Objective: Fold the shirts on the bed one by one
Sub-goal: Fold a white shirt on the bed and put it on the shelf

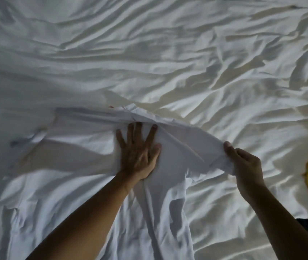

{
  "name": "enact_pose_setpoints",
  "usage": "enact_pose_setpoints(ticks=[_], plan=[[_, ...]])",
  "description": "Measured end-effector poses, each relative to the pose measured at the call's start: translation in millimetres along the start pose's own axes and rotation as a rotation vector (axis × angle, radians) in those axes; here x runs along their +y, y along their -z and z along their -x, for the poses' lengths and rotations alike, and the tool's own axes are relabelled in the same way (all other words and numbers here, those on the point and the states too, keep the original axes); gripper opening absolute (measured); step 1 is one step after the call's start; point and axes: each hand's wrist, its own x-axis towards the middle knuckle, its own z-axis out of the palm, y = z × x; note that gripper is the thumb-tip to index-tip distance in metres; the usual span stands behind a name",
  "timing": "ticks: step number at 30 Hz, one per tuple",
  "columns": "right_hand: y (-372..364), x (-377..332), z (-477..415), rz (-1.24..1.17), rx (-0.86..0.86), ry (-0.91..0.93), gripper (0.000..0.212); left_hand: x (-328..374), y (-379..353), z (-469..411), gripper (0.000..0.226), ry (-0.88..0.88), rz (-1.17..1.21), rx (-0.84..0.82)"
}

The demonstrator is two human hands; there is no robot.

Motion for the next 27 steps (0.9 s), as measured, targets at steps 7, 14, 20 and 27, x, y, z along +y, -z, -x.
enact_pose_setpoints(ticks=[7,14,20,27], plan=[[16,12,5,-0.156,-0.415,-0.216,0.046,48,13,-39,0.047,-0.026,0.080,0.195],[32,4,5,-0.491,-0.218,-0.110,0.036,65,16,-76,0.049,-0.182,0.056,0.112],[28,0,6,-0.599,-0.033,-0.092,0.022,69,37,-109,0.019,-0.140,0.022,-0.074],[18,20,3,-0.331,-0.061,-0.159,0.025,86,44,-120,0.027,-0.131,0.088,-0.150]])
